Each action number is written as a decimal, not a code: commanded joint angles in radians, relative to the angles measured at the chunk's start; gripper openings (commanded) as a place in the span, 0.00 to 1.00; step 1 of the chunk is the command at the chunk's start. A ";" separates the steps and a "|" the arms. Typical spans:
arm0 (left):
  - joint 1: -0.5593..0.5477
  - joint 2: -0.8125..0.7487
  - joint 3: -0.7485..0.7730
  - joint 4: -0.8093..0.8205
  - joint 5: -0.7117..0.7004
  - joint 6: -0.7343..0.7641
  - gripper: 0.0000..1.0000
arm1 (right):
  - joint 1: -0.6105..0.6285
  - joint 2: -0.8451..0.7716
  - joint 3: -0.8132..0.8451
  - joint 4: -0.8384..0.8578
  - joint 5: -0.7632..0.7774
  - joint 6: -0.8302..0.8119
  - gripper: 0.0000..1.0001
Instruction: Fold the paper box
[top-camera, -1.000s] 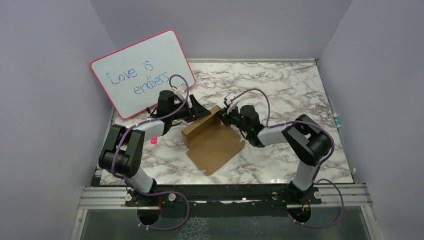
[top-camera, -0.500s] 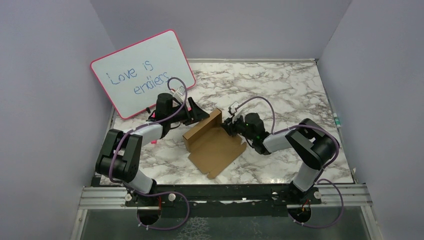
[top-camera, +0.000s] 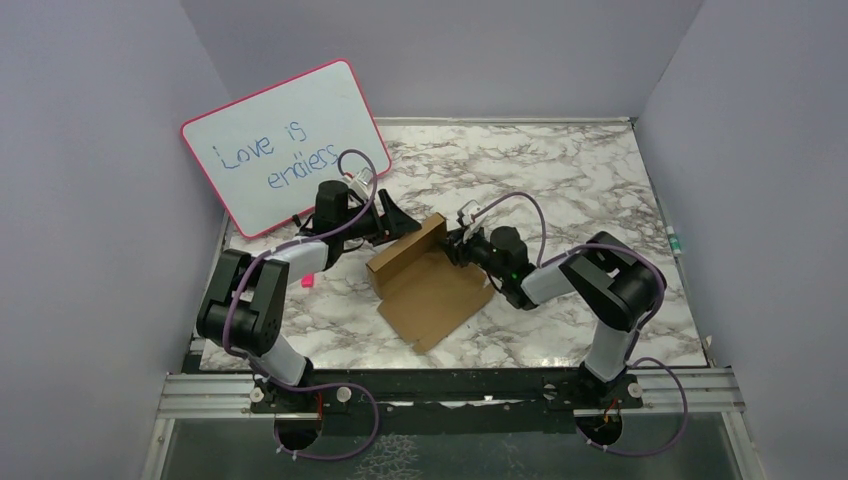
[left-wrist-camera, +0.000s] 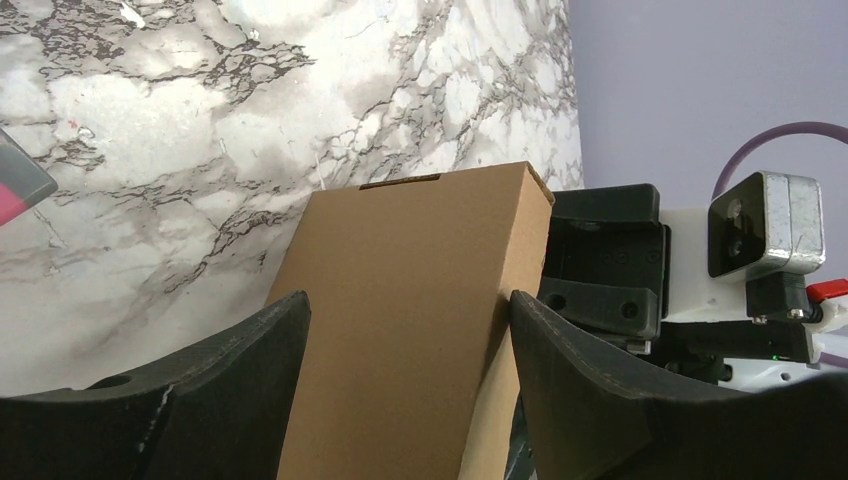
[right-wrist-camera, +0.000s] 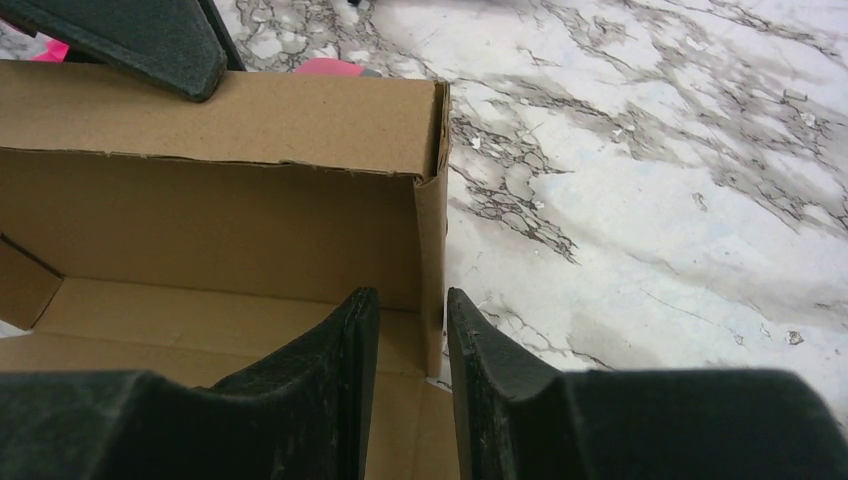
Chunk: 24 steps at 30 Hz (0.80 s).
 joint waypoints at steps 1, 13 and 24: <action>0.003 0.030 0.024 -0.010 0.002 0.027 0.73 | 0.006 0.033 0.017 0.082 0.044 0.001 0.34; -0.007 0.038 0.013 -0.008 0.011 0.027 0.73 | 0.005 0.057 0.041 0.121 0.101 0.020 0.18; -0.049 -0.015 -0.037 0.027 0.023 -0.006 0.73 | 0.032 0.042 0.027 0.102 0.289 0.062 0.11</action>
